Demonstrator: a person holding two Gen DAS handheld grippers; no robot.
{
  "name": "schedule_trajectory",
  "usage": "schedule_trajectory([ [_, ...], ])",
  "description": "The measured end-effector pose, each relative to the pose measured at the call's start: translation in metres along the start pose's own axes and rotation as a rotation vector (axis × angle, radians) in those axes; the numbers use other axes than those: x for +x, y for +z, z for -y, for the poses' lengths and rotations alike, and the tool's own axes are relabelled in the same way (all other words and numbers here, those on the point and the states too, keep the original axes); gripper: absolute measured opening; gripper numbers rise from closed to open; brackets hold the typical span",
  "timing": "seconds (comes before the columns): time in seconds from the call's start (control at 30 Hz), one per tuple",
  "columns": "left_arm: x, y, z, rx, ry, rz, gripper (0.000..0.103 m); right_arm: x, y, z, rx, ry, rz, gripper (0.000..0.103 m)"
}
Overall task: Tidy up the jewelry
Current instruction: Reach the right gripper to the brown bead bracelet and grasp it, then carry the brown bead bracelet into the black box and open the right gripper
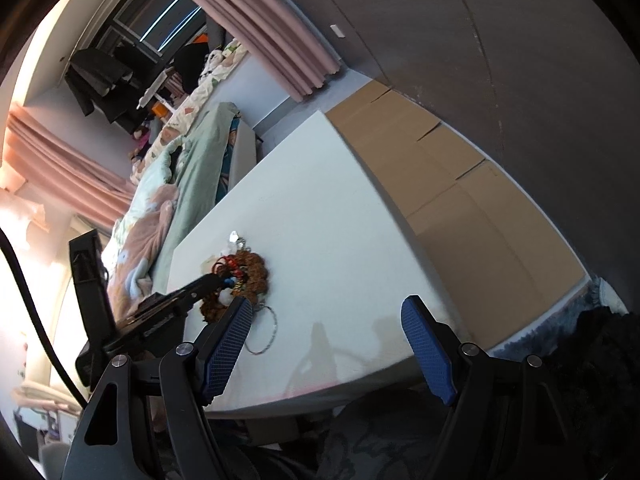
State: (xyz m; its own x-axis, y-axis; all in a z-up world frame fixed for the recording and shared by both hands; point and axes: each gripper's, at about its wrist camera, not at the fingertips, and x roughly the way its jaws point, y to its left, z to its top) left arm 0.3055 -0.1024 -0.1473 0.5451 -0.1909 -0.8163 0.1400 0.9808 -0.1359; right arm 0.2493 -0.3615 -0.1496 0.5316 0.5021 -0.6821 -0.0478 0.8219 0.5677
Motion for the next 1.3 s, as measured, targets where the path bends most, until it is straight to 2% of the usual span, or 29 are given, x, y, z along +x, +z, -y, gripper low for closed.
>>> schedule_trajectory([
  [0.13,-0.019,-0.001,-0.002,0.014,-0.003,0.039,0.005,0.011,0.0,-0.012,-0.003,0.028,-0.019,0.079],
  [0.53,-0.083,-0.006,-0.023,-0.034,-0.036,0.145,0.005,0.051,0.0,-0.037,0.082,0.14,-0.107,0.078],
  [0.87,-0.127,-0.027,-0.054,-0.101,-0.023,0.205,0.005,0.088,-0.002,-0.053,0.138,0.183,-0.21,0.064],
  [1.13,-0.149,-0.054,-0.093,-0.205,-0.002,0.222,0.005,0.115,-0.008,-0.066,0.155,0.133,-0.256,0.056],
  [1.3,-0.162,-0.063,-0.113,-0.243,0.003,0.247,0.005,0.132,-0.008,-0.075,0.155,0.072,-0.268,0.038],
])
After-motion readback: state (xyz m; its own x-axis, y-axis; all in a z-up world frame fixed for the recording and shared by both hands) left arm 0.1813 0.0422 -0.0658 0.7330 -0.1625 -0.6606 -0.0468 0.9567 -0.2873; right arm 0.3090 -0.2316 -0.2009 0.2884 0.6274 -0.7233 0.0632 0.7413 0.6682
